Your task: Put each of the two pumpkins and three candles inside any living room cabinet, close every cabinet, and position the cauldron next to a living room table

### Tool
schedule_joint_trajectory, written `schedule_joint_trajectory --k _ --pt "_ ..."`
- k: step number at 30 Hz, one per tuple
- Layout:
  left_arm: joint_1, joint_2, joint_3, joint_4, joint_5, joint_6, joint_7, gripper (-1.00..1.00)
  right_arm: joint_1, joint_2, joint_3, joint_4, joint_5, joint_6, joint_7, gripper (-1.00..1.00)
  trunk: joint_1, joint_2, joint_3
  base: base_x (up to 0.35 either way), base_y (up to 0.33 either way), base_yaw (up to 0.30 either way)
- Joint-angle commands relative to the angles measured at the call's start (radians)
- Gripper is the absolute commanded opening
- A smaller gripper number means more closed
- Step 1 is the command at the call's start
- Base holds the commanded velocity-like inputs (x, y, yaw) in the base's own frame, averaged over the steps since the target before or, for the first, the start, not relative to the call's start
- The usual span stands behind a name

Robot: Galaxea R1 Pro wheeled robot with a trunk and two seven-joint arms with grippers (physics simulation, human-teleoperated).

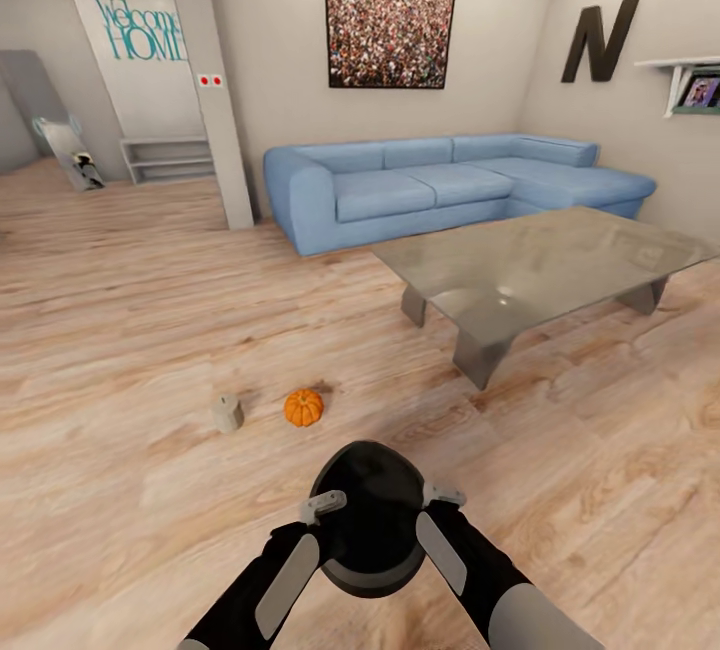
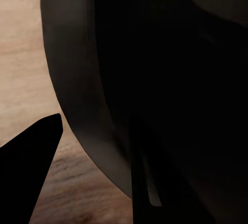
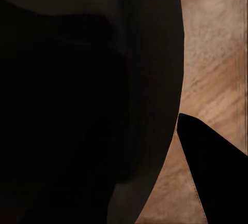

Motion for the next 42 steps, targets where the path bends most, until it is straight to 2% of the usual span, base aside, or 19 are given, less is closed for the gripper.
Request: schedule_joint_trajectory --k 1,36,42 --pt "0.001 0.016 0.001 0.001 -0.024 0.009 0.007 -1.0 -0.001 0.0 -0.002 -0.001 0.001 -0.002 0.002 -1.0 0.0 0.0 0.001 0.0 0.0 -0.269" --pt "0.001 0.016 0.002 0.001 -0.024 0.01 0.007 -1.0 -0.001 -0.001 -0.002 -0.001 0.001 -0.002 0.002 -1.0 0.0 0.0 0.027 0.0 0.0 -0.268" --pt "0.0 0.016 0.002 0.001 -0.024 0.01 0.007 -1.0 -0.001 -0.001 -0.003 -0.001 0.001 -0.003 0.002 -1.0 0.0 0.0 0.029 0.065 -0.063 -0.102"
